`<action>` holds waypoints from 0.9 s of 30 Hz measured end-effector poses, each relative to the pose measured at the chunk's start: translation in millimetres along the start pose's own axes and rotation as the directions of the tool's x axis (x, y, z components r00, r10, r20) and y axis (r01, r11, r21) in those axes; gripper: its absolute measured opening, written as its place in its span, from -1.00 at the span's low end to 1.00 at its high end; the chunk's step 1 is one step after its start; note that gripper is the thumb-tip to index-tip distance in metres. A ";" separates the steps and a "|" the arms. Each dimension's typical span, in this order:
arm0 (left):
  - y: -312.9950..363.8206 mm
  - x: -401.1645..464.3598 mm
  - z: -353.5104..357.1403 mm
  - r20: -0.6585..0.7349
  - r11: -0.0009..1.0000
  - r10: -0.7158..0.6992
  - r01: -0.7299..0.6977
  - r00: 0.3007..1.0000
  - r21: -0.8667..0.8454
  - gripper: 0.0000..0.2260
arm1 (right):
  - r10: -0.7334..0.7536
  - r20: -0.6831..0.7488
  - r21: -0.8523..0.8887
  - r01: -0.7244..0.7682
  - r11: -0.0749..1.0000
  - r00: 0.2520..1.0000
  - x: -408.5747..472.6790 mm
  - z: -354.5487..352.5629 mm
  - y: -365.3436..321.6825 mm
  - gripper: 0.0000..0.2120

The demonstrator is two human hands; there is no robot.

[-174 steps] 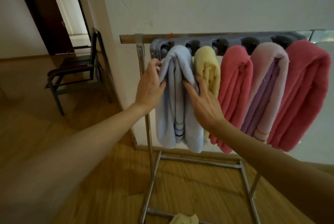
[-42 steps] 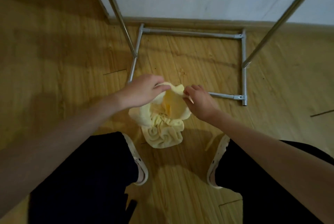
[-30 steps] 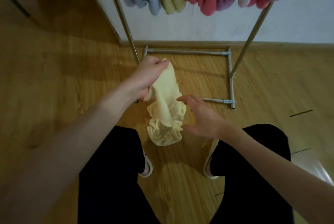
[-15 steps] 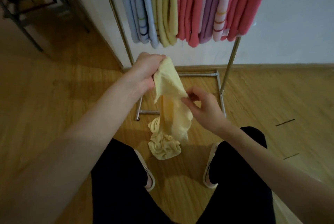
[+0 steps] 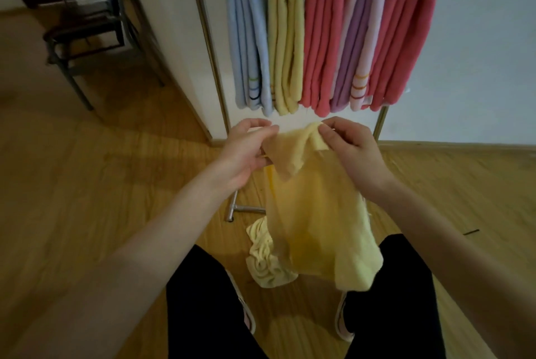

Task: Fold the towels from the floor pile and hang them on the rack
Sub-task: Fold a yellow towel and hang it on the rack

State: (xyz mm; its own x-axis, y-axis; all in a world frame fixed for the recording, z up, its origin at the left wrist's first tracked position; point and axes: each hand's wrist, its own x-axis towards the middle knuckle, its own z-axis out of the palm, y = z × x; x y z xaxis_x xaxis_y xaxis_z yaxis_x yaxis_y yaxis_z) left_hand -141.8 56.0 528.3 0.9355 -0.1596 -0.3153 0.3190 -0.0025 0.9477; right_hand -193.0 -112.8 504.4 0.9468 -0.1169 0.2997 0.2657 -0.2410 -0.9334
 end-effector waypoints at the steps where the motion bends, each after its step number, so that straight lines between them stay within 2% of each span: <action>1: 0.3 -4.6 -4.1 0.063 1.000 0.022 -0.022 0.998 -0.009 -0.74 | 0.017 -0.010 0.016 -0.017 1.000 1.000 1.8 0.3 -2.0 -0.78; 4: -0.2 -17.7 -15.3 0.222 0.982 0.130 -0.156 0.966 0.102 -0.74 | 0.048 -0.019 0.022 -0.048 0.999 0.999 5.1 2.8 -7.4 -0.77; 6: -3.5 -23.3 -20.5 0.286 0.922 0.233 -0.305 0.929 0.238 -0.65 | 0.058 -0.017 0.014 -0.058 0.998 0.998 5.6 4.5 -11.0 -0.75; 8: -9.4 -25.5 -23.7 0.339 0.799 0.340 -0.460 0.877 0.387 -0.55 | 0.070 -0.017 0.020 -0.069 0.997 0.997 5.7 5.3 -13.3 -0.75; 10: -16.2 -25.5 -24.8 0.358 0.635 0.437 -0.565 0.825 0.527 -0.51 | 0.085 -0.018 0.020 -0.084 0.996 0.996 6.0 5.7 -14.9 -0.75; 13: -22.0 -25.5 -25.8 0.384 0.348 0.584 -0.648 0.715 0.677 -0.59 | 0.114 0.001 0.023 -0.114 0.993 0.994 5.8 6.1 -18.5 -0.74; 14: -22.2 -25.8 -26.6 0.399 0.288 0.614 -0.665 0.681 0.690 -0.64 | 0.121 0.012 0.023 -0.121 0.992 0.993 5.8 5.8 -19.6 -0.74; 16: -19.4 -26.1 -29.3 0.408 0.236 0.656 -0.686 0.635 0.688 -0.75 | 0.134 0.035 0.015 -0.135 0.991 0.990 5.5 5.1 -21.8 -0.75; 19: -10.7 -26.1 -34.0 0.409 0.234 0.677 -0.706 0.612 0.668 -0.85 | 0.158 0.048 0.018 -0.159 0.987 0.986 5.0 2.6 -22.2 -0.77; 22: -3.3 -25.3 -37.5 0.457 0.266 0.625 -0.724 0.632 0.637 -0.91 | 0.203 0.102 0.009 -0.205 0.979 0.974 3.6 -0.8 -23.5 -0.78; 24: -1.0 -24.7 -38.1 0.488 0.307 0.587 -0.735 0.647 0.605 -0.87 | 0.220 0.155 -0.042 -0.216 0.975 0.963 2.9 -2.8 -24.8 -0.70; 25: -0.2 -24.5 -38.7 0.489 0.357 0.565 -0.732 0.664 0.581 -0.84 | 0.217 0.180 -0.079 -0.206 0.975 0.959 2.4 -4.1 -24.7 -0.61; 27: 3.7 -27.2 -39.7 0.445 0.578 0.486 -0.659 0.752 0.481 -0.80 | 0.178 0.248 -0.140 -0.147 0.979 0.952 -0.2 -7.6 -23.7 -0.34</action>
State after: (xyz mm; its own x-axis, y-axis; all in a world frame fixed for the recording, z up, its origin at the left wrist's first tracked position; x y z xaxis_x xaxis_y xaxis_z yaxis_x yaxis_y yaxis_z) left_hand -160.0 99.5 538.5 0.7908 -0.5608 0.2451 -0.5049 -0.3714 0.7792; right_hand -200.9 -114.3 528.0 0.9939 0.0844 0.0706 0.0961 -0.3534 -0.9305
